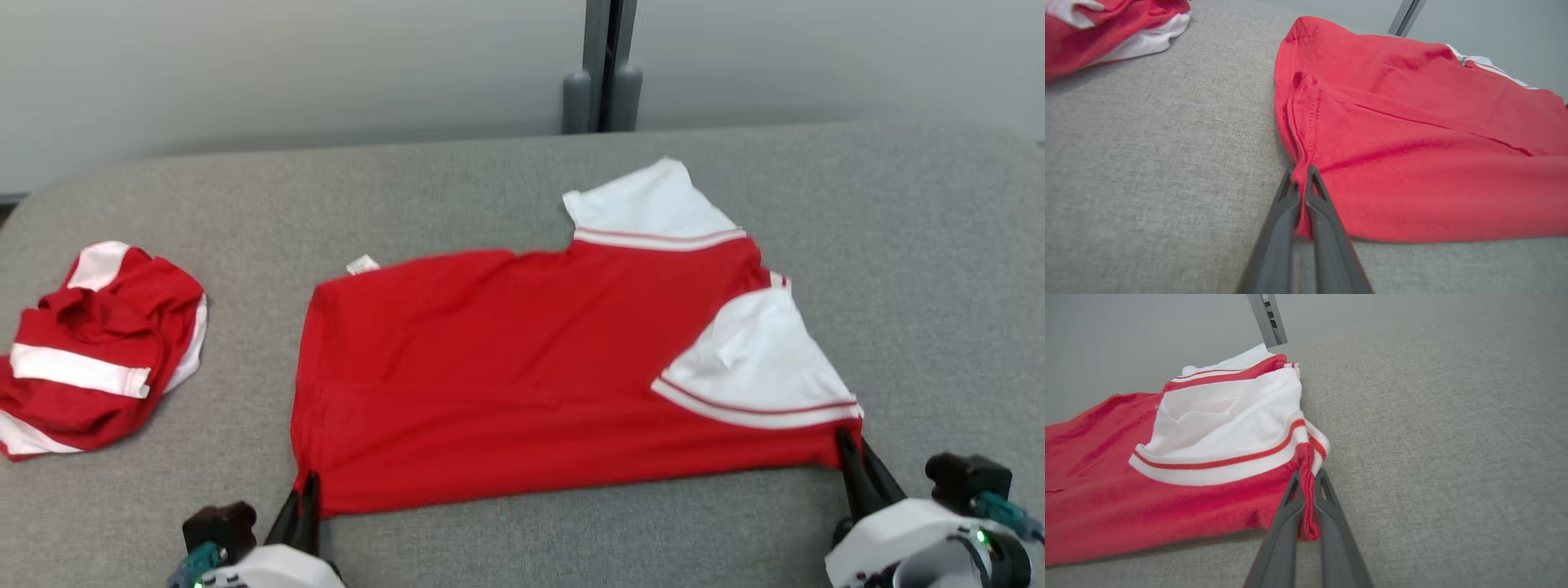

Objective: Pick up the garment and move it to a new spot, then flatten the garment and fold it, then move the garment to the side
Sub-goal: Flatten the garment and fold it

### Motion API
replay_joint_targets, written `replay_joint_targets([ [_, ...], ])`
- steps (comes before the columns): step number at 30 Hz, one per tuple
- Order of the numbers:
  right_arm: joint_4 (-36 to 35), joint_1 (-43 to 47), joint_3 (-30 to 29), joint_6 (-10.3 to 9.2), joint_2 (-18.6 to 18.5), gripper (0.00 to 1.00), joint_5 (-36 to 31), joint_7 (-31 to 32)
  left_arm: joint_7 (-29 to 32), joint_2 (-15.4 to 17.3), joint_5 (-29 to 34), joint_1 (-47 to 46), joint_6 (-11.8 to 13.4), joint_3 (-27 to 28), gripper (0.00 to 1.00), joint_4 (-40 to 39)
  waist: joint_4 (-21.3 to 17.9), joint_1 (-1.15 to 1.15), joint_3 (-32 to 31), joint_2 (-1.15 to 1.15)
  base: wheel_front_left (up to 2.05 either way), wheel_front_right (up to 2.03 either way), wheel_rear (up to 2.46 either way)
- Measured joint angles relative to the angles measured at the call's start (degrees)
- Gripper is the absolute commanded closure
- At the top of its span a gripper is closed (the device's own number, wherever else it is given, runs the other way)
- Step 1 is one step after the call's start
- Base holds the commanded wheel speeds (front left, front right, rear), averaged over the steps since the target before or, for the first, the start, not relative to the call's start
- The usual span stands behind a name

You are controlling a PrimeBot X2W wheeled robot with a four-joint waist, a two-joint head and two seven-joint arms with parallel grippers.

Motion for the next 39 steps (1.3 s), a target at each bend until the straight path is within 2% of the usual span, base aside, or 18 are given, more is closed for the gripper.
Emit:
replay_joint_targets([
  [9, 0.5, 7.8, -0.5, 0.01, -0.5, 1.00, 1.5, 0.0, 0.0, -0.1, 1.5, 8.6, -1.2, 0.8, 1.00, -0.1, 0.9, 0.00, -7.9, 0.00, 0.00, 0.00, 0.00],
  [15, 0.6, 11.8, 0.2, 0.02, -0.6, 1.00, 2.3, 0.0, 0.0, -0.1, 1.4, 11.7, -0.7, 0.3, 1.00, -0.9, 1.4, 0.00, -9.9, 0.00, 0.00, 0.00, 0.00],
  [16, 0.9, 11.9, 0.4, 0.02, -0.6, 1.00, 2.4, 0.0, 0.0, -0.1, 1.4, 11.9, -0.6, 0.1, 0.78, -0.8, 1.4, 0.00, -9.8, 0.00, 0.00, 0.00, 0.00],
  [17, 1.1, 12.0, 0.5, 0.01, -0.6, 1.00, 2.5, 0.0, 0.0, -0.1, 1.3, 12.0, -0.4, 0.0, 0.23, -0.9, 1.3, 0.00, -9.7, 0.00, 0.00, 0.00, 0.00],
  [18, 1.2, 11.9, 0.5, 0.01, -0.6, 0.62, 2.5, 0.0, 0.0, -0.1, 1.1, 11.9, -0.3, -0.1, 0.00, -0.9, 1.3, 0.00, -9.5, 0.00, 0.00, 0.00, 0.00],
  [19, 1.3, 11.7, 0.5, 0.01, -0.6, 0.05, 2.5, 0.0, 0.0, -0.1, 0.9, 11.9, 0.2, -0.1, 0.00, -1.0, 1.2, 0.00, -9.2, 0.00, 0.00, 0.00, 0.00],
  [20, 1.3, 11.2, 0.2, 0.00, -0.6, 0.00, 2.3, 0.0, 0.0, 0.0, 0.8, 11.7, 0.5, -0.1, 0.00, -1.3, 1.2, 0.00, -8.9, 0.00, 0.00, 0.00, 0.00],
  [29, 0.2, 2.9, 0.2, -0.01, -1.1, 0.00, -0.7, 0.0, 0.0, 0.1, 2.3, 3.9, 2.2, 0.7, 0.00, -4.2, 1.0, 0.00, -5.2, 0.00, 0.00, 0.00, 0.00],
  [33, 1.3, -2.8, 2.2, 0.00, -1.4, 0.00, -1.5, 0.0, 0.0, 0.1, 3.2, -3.9, 2.1, 1.3, 0.00, -0.5, 0.9, 0.00, -3.1, 0.00, 0.00, 0.00, 0.00],
  [39, 5.1, -13.4, 7.2, 0.00, -1.9, 0.00, -1.7, 0.0, 2.6, 1.6, 3.4, -17.5, 1.8, 1.0, 0.00, 11.1, 0.3, 0.00, 0.6, 0.00, 0.00, 0.00, 0.00],
])
